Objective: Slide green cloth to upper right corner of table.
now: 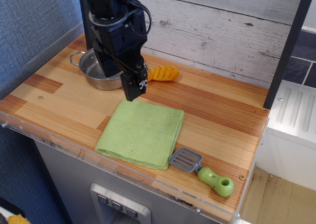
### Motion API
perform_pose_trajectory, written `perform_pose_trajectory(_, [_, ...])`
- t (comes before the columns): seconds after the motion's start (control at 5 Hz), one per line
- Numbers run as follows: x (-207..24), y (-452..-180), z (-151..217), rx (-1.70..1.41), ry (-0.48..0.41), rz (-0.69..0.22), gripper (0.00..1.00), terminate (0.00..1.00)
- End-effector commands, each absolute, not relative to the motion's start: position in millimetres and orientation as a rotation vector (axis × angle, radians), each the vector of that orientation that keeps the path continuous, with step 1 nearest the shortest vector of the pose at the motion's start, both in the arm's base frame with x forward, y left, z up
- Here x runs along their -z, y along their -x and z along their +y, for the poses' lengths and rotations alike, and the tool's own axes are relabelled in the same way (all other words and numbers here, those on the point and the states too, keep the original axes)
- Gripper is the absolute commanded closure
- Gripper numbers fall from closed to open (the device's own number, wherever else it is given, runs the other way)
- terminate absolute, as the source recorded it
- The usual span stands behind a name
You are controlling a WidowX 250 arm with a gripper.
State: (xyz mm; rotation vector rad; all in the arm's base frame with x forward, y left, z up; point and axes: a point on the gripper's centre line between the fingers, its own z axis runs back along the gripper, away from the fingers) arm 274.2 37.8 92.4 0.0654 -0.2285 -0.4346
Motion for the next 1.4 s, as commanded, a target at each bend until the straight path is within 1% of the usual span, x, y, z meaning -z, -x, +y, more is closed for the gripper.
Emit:
perform_pose_trajectory(0.0, [-92.4,-274.2,37.8,0.435,-0.065,-0.228,0.00,0.00])
perform_pose_trajectory(0.2, [-84.0,-274.6,34.5,0.448,-0.020,-0.204,0.00,0.00])
perform_pose_trajectory(0.4, [-70.8,-279.3,28.9,0.447,0.017,-0.169,0.00,0.00])
perform_pose_trajectory(0.6, [-54.7,-283.8,21.4,0.505,0.004,-0.146,0.00,0.00])
perform_pose_trajectory(0.8, [-34.2,-280.7,20.8,0.524,-0.028,-0.118,0.00,0.00])
perform_pose_trajectory(1.0, [-23.6,-275.6,20.6,0.549,-0.044,-0.087,0.00,0.00])
perform_pose_trajectory(1.2, [-12.2,-267.7,27.9,0.534,-0.069,-0.077,0.00,0.00])
